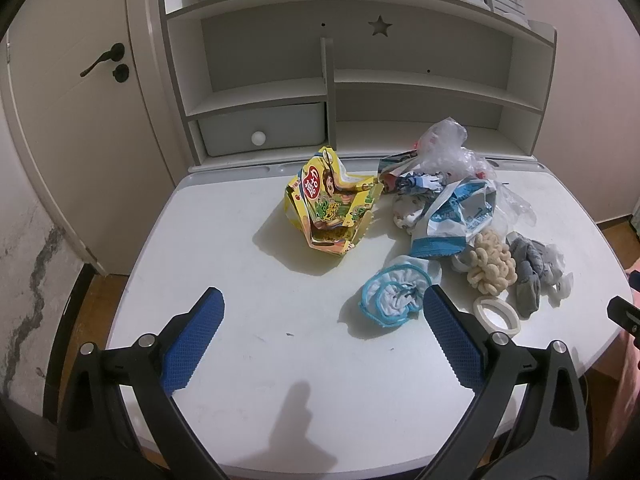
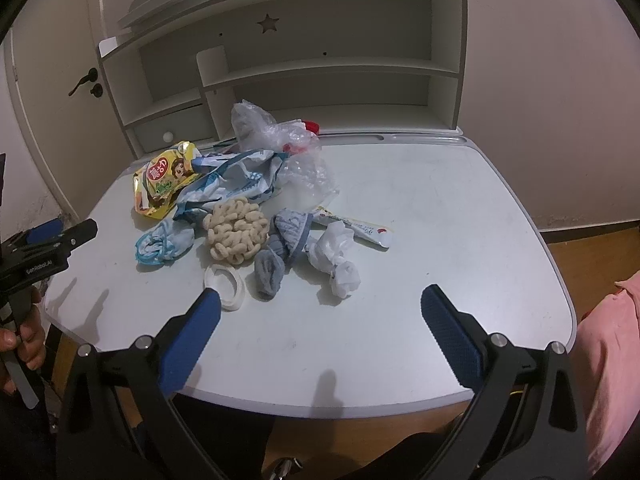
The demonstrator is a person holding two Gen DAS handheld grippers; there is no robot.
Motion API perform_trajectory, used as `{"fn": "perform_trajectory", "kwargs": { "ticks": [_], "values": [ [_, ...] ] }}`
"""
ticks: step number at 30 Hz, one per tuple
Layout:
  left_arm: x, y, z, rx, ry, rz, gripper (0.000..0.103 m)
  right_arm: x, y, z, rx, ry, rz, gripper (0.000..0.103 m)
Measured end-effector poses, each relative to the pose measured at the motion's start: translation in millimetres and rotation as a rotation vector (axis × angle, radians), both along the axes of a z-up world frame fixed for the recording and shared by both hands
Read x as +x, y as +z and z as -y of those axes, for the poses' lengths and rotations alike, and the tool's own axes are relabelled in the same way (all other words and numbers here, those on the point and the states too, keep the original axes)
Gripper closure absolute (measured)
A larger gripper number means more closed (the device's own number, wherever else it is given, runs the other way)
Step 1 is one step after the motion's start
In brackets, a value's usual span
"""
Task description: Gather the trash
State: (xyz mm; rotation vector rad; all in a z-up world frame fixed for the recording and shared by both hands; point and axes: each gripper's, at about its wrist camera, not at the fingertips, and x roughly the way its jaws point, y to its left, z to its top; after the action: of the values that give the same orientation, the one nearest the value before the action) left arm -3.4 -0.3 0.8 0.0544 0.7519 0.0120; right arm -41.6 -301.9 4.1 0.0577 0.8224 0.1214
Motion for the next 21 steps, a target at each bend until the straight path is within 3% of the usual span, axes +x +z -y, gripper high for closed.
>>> {"fn": "perform_trajectory", "kwargs": {
  "ticks": [21],
  "values": [
    [-1.8, 0.4, -0.4, 0.001, 0.000, 0.001, 0.006, -2.1, 0.4, -1.5, 0.001, -0.001, 0.000, 0.006]
  ]
}}
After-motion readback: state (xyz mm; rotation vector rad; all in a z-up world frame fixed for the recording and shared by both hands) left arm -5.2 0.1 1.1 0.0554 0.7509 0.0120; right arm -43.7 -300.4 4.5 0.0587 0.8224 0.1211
